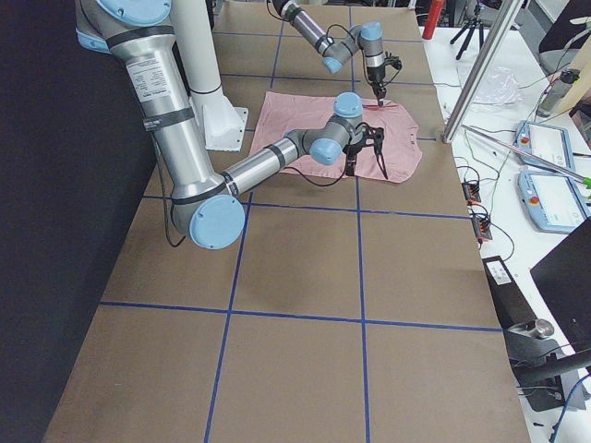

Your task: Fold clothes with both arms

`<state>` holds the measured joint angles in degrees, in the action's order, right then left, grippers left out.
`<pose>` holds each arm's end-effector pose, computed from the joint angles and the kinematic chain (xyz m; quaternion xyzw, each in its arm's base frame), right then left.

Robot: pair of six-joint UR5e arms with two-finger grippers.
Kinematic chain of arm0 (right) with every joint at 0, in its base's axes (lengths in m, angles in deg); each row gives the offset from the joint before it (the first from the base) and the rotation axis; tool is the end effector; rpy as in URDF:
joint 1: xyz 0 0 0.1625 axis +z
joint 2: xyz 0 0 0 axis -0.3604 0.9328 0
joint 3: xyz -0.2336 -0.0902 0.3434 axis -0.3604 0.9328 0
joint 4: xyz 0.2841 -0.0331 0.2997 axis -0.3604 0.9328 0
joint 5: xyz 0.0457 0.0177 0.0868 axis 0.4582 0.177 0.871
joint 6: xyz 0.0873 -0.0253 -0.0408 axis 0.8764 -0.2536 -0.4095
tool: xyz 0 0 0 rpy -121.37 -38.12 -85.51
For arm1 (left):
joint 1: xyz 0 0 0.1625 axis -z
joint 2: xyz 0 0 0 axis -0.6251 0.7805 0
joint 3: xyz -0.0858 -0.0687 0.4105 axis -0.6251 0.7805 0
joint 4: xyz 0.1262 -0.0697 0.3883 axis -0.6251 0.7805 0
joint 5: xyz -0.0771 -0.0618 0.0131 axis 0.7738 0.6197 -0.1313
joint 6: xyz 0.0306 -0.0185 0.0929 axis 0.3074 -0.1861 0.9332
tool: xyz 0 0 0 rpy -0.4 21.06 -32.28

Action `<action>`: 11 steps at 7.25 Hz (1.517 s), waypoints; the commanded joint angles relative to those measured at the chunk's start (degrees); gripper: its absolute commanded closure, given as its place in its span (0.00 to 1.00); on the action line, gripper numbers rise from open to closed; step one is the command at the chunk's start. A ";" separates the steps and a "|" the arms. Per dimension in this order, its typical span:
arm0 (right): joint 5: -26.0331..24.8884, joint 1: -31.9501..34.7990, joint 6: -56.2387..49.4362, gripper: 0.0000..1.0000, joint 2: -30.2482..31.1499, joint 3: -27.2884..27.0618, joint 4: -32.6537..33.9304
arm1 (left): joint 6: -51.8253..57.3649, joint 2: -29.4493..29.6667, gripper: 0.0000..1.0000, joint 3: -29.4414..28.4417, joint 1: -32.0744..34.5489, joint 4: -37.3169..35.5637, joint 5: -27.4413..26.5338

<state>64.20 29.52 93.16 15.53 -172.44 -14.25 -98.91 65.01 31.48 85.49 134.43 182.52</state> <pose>-0.3350 -0.5384 0.3588 0.0580 -0.4800 0.1019 0.8694 0.5025 -0.6748 0.3003 0.0864 0.5005 -0.1698 0.8445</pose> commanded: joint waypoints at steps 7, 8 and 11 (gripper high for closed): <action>-8.95 -9.84 11.76 0.00 -4.48 -0.16 0.48 | -0.08 -8.95 0.53 18.72 -0.66 -3.73 2.18; -12.36 -14.21 19.15 0.00 -4.31 -3.30 0.65 | -0.16 -13.24 0.53 24.35 -0.57 -4.02 6.90; -31.48 -35.80 38.52 0.08 -1.15 -19.43 17.68 | 0.10 -19.52 0.53 31.26 -0.66 -3.94 7.65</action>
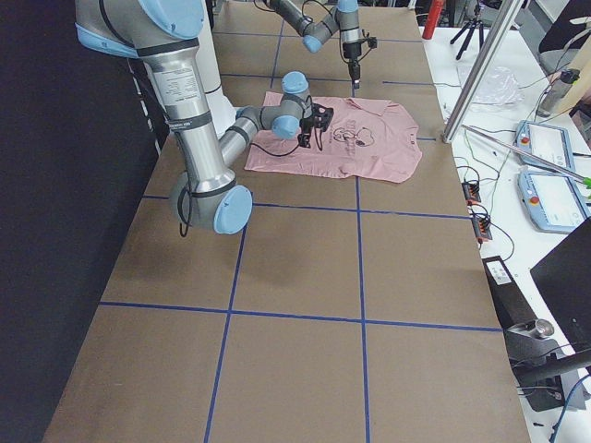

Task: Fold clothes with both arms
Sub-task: 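Move the right gripper to the hem corner nearest the robot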

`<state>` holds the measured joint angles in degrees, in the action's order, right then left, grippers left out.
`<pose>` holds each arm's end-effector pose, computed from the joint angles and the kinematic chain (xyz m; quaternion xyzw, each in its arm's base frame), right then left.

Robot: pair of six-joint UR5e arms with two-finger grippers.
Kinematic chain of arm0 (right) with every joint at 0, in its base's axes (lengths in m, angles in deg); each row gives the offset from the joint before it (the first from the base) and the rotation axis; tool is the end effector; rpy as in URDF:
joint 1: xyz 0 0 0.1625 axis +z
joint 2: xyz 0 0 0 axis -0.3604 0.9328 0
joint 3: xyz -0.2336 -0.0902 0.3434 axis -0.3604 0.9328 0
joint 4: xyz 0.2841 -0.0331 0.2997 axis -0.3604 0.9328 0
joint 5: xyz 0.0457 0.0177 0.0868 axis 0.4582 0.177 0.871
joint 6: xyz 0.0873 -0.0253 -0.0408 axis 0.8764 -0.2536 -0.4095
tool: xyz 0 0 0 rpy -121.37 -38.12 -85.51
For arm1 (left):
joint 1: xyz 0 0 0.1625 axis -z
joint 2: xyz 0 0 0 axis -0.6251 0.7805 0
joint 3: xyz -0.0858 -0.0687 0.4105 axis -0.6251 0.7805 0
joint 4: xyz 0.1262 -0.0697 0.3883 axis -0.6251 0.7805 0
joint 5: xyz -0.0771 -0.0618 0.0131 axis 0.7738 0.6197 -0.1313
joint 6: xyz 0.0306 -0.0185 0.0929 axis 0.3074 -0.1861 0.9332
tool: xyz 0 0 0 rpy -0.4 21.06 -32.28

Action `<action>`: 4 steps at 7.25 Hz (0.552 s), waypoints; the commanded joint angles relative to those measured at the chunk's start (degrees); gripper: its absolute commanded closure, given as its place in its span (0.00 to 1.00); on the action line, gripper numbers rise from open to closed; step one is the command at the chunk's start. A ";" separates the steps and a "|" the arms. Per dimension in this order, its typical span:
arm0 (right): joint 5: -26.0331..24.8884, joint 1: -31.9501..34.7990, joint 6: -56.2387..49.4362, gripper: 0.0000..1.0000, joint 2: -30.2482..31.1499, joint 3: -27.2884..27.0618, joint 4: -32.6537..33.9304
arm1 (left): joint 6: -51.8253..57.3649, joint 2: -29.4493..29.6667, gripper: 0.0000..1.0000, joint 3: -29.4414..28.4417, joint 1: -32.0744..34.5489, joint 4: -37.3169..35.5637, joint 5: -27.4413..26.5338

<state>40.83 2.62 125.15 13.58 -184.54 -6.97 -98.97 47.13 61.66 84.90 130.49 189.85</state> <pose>-0.4972 -0.3504 0.2655 0.0038 -0.4909 0.2220 0.8425 0.4200 -0.5598 0.2877 0.0701 0.5692 -0.1069 0.8122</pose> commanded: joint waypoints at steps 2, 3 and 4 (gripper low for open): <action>-14.33 -16.95 15.66 0.19 4.90 -12.82 16.58 | -0.02 -2.09 0.42 1.52 -0.07 0.27 0.40; -14.60 -18.98 17.45 0.19 9.72 -15.02 16.58 | -0.02 -2.00 0.37 1.52 -0.16 0.36 0.31; -15.12 -20.74 19.56 0.19 13.34 -15.13 16.50 | -0.02 -2.00 0.22 1.52 -0.16 0.45 0.31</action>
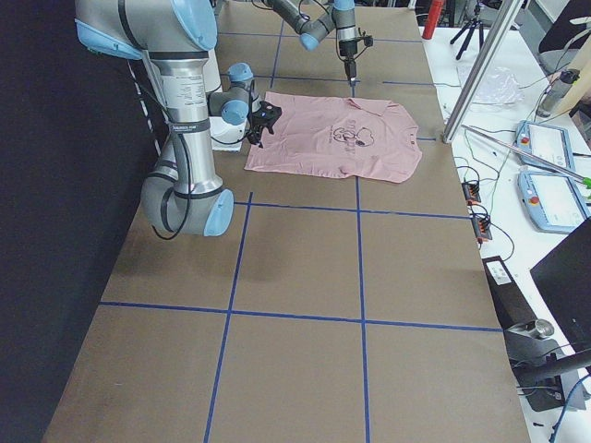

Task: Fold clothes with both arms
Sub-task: 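Move the right gripper to the hem corner nearest the robot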

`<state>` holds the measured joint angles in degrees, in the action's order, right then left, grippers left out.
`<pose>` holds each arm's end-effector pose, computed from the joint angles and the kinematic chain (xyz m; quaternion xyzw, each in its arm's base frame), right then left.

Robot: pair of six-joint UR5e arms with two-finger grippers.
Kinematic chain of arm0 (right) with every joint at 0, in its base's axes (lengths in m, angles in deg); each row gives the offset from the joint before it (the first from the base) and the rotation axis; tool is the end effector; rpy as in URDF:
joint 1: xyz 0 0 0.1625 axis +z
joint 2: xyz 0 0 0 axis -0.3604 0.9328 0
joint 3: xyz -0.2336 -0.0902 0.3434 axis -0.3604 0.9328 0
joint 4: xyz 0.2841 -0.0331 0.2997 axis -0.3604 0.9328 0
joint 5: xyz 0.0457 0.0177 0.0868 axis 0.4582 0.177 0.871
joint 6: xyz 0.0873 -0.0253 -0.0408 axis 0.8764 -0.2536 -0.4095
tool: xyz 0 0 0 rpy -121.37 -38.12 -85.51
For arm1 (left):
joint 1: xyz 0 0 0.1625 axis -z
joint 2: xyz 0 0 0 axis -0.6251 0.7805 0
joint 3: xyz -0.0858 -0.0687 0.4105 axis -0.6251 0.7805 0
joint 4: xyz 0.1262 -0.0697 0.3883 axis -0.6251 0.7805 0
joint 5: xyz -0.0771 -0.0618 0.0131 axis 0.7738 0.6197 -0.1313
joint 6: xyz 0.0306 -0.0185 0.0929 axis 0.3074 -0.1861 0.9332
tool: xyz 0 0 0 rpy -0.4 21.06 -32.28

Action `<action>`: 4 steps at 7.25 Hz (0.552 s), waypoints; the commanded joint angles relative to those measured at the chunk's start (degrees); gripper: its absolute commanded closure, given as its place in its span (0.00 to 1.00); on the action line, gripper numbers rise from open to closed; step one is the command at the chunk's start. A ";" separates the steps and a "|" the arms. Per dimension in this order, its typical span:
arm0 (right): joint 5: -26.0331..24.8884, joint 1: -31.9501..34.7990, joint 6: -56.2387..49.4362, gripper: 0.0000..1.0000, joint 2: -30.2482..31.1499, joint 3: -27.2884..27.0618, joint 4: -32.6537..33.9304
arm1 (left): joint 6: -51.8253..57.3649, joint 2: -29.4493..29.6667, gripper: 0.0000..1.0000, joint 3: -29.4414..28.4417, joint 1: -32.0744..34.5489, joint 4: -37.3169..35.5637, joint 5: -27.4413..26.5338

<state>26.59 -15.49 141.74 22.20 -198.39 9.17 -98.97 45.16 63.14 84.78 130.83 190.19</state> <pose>-0.4981 -0.1951 0.2860 -0.0183 -0.4062 0.2759 0.8709 0.4139 -0.5506 0.2985 0.0665 0.5692 -0.1049 0.8128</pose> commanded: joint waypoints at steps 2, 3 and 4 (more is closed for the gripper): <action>-1.85 -4.22 5.00 0.19 6.51 -0.67 0.27 | -0.19 0.23 0.16 0.13 -0.12 -0.07 -0.11; -1.76 -4.67 5.36 0.19 5.90 0.90 0.09 | -0.19 0.15 0.16 0.13 -0.12 -0.07 -0.11; -1.67 -4.93 5.36 0.19 5.63 1.44 0.09 | -0.19 0.15 0.16 0.13 -0.12 -0.07 -0.20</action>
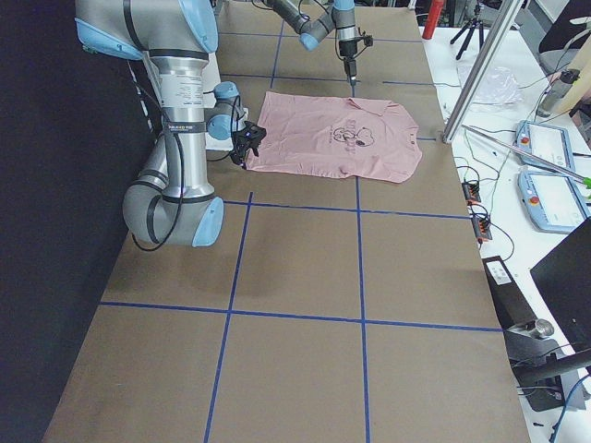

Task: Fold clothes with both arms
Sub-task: 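Move the right gripper to the hem corner nearest the robot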

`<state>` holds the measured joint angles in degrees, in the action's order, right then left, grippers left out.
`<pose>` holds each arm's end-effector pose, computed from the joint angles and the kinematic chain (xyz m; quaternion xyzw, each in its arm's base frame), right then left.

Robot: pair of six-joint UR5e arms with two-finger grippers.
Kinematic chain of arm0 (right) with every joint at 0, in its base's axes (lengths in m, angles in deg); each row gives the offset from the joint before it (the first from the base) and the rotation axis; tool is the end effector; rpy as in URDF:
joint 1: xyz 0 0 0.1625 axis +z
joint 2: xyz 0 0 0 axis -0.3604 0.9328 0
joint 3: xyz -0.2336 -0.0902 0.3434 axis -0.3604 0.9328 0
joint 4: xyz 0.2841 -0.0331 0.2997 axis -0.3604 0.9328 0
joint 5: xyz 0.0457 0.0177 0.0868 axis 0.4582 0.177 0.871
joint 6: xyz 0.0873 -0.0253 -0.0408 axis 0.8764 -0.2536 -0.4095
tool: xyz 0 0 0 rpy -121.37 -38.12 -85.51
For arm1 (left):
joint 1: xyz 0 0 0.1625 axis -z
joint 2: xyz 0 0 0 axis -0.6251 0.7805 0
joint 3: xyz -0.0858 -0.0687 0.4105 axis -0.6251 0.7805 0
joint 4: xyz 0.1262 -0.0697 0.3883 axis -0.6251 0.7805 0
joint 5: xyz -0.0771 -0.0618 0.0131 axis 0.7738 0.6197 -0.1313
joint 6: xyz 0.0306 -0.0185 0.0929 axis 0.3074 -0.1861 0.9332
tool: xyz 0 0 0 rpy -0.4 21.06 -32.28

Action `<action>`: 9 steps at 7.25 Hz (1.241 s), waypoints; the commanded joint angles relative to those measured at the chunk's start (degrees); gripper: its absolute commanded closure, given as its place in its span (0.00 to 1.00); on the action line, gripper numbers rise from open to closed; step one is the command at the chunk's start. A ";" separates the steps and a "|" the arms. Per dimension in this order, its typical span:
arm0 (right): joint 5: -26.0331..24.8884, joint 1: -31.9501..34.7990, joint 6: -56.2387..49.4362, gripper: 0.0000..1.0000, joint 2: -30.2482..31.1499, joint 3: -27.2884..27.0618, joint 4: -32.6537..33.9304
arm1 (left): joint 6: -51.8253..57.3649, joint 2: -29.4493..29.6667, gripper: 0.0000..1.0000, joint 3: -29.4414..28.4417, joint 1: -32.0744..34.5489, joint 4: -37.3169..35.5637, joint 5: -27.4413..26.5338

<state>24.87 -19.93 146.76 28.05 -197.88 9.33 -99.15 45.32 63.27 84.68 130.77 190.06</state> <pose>-0.4982 -0.1586 0.3418 -0.0231 -0.3562 0.2881 0.8886 0.4147 -0.5500 0.2957 0.0670 0.5703 -0.1054 0.8119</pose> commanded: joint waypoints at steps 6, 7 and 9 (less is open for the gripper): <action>0.13 -1.63 0.33 0.35 -0.22 1.11 -0.07 | -0.10 -0.09 0.16 0.00 -0.02 -0.01 -0.69; 0.39 -1.54 0.25 0.35 -0.22 1.19 0.02 | -0.10 -0.09 0.16 0.00 -0.02 -0.01 -0.69; 0.40 -1.54 0.16 0.35 -0.22 1.37 0.02 | -0.10 -0.18 0.16 0.00 -0.02 -0.01 -0.69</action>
<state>25.23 -21.49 146.97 27.83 -196.62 9.34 -99.25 45.17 63.27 84.66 130.76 189.38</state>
